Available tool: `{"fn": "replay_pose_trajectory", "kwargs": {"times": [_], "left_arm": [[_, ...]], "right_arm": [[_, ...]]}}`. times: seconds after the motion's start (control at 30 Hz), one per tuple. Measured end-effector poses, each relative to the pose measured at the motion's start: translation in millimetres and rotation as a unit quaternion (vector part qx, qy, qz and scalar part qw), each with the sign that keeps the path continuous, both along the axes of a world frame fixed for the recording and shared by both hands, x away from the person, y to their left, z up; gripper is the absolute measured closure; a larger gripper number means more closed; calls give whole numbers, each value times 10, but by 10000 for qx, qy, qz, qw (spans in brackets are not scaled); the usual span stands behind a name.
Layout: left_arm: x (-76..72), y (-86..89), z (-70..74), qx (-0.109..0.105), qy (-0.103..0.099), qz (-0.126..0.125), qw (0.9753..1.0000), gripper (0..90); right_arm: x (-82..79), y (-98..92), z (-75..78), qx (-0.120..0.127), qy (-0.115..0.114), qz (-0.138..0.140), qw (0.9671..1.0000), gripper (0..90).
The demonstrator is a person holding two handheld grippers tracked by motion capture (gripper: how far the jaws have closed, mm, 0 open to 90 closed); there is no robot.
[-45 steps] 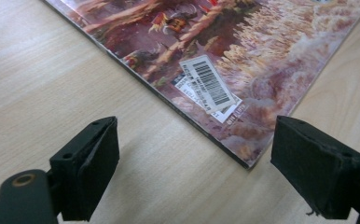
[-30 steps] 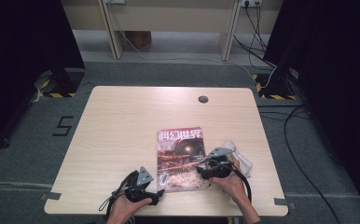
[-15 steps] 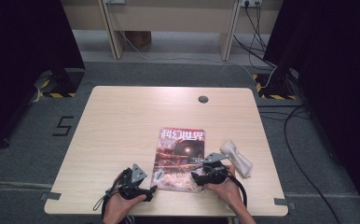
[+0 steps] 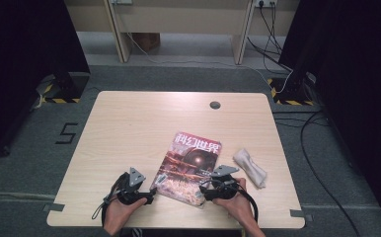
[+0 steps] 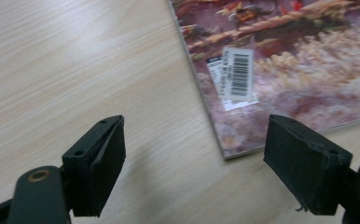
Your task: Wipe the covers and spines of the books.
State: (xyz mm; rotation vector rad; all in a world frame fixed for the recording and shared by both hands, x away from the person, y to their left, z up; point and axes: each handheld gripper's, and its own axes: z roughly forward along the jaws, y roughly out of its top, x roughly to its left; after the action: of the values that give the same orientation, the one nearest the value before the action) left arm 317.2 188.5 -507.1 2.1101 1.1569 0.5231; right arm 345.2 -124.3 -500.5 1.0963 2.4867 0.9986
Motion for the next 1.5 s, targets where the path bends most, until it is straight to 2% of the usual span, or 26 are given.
{"fn": "replay_pose_trajectory", "kwargs": {"times": [0.17,0.23,0.3,0.43,0.53,0.73,0.83,0.9,1.0,1.1,1.17,1.27,1.4,1.5], "left_arm": [[-115,-87,3,-197,107,-254,9994,213],[-160,-129,6,-250,51,-323,9992,234],[-185,-166,7,-314,58,-362,9988,241],[-206,-210,-8,-466,209,-466,9976,247],[-205,-222,-20,-454,214,-490,9975,247],[-214,-238,-28,-419,178,-509,9977,249],[-212,-248,-35,-332,116,-526,9980,243],[-209,-254,-33,-280,97,-525,9982,242],[-208,-258,-25,-273,34,-512,9983,242],[-188,-260,-33,-197,-3,-498,9986,238],[-166,-259,-51,-155,13,-491,9987,235],[-133,-260,-80,-104,55,-505,9987,236],[-98,-254,-81,-93,27,-461,9989,230],[-75,-237,-75,-57,-1,-426,9991,235]], "right_arm": [[80,-42,40,19,-166,36,9999,377],[146,-54,49,-8,-232,47,9997,375],[230,-59,65,-29,-239,64,9997,372],[446,-51,111,5,-343,-29,9994,367],[664,-15,144,121,-299,-144,9994,359],[1102,119,176,-75,-324,-282,9990,356],[1297,173,186,-175,-358,-300,9988,355],[1417,219,170,-166,-306,-348,9988,347],[1534,287,116,-291,-193,-410,9985,337],[1633,356,44,-360,-38,-450,9983,332],[1676,376,16,-265,5,-525,9983,318],[1736,366,27,-280,16,-545,9981,323],[1775,295,-24,114,304,-578,9978,324],[1728,275,-50,200,177,-597,9979,323]]}}
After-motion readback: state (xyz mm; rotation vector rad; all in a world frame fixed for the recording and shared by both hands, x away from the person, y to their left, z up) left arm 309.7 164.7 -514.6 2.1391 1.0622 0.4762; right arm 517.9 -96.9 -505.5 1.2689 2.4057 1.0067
